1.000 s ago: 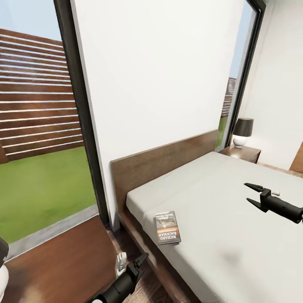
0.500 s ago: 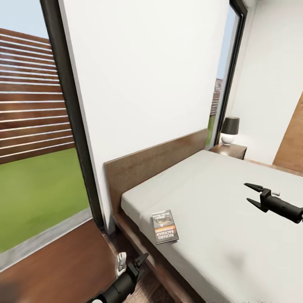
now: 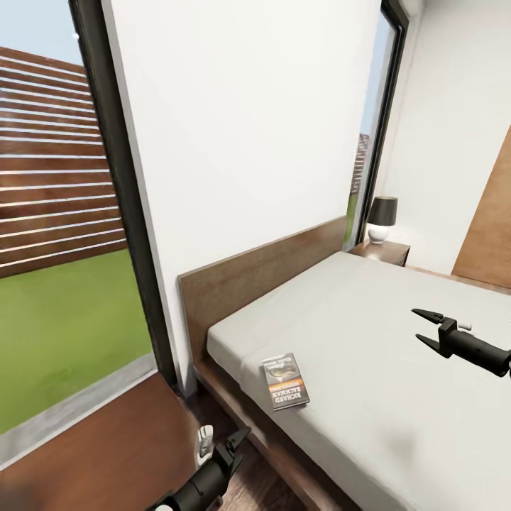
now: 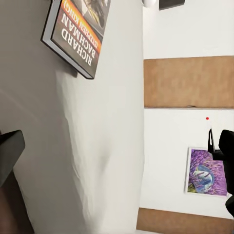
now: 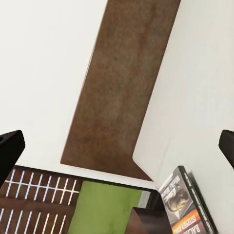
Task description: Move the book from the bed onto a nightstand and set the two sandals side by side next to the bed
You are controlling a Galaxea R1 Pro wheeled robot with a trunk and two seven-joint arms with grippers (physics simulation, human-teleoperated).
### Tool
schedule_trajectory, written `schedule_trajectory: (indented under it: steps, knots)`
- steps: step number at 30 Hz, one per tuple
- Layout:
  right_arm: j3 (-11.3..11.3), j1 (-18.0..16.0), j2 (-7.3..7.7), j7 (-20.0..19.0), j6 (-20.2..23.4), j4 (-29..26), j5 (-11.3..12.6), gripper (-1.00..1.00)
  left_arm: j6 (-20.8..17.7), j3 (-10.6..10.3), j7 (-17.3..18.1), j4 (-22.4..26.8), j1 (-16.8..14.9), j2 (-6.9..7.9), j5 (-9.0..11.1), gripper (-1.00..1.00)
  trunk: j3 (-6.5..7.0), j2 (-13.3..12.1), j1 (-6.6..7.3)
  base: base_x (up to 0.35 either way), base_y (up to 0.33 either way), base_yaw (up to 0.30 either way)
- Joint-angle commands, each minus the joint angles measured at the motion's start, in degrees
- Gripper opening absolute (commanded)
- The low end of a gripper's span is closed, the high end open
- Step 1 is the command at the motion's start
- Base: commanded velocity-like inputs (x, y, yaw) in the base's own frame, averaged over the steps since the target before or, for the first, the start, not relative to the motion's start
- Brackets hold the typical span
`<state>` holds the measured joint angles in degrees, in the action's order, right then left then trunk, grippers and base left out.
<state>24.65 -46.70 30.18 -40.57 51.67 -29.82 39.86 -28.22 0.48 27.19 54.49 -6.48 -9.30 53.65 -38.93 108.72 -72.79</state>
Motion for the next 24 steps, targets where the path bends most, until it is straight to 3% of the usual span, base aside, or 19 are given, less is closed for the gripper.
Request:
schedule_trajectory:
  steps: [1, 10, 24]
  knots:
    - [0.22, -0.06, -0.02, -0.21, 0.27, 0.02, -0.22, 1.0, -0.43, 0.05, -0.03, 0.0, -0.03, -0.01, 0.49, 1.0, -0.06, 0.03, 0.01, 0.0, 0.043, -0.007]
    - [0.22, -0.06, -0.03, -0.27, 0.31, 0.02, -0.22, 1.0, -0.43, 0.05, -0.06, 0.0, -0.03, -0.01, 0.46, 1.0, -0.06, 0.03, 0.01, 0.0, 0.015, -0.015]
    - [0.22, -0.06, -0.03, -0.3, 0.31, 0.02, -0.22, 1.0, -0.43, 1.07, -0.04, 0.0, -0.03, 0.04, 0.5, 1.0, -0.06, 0.03, 0.01, 0.0, 0.001, -0.148]
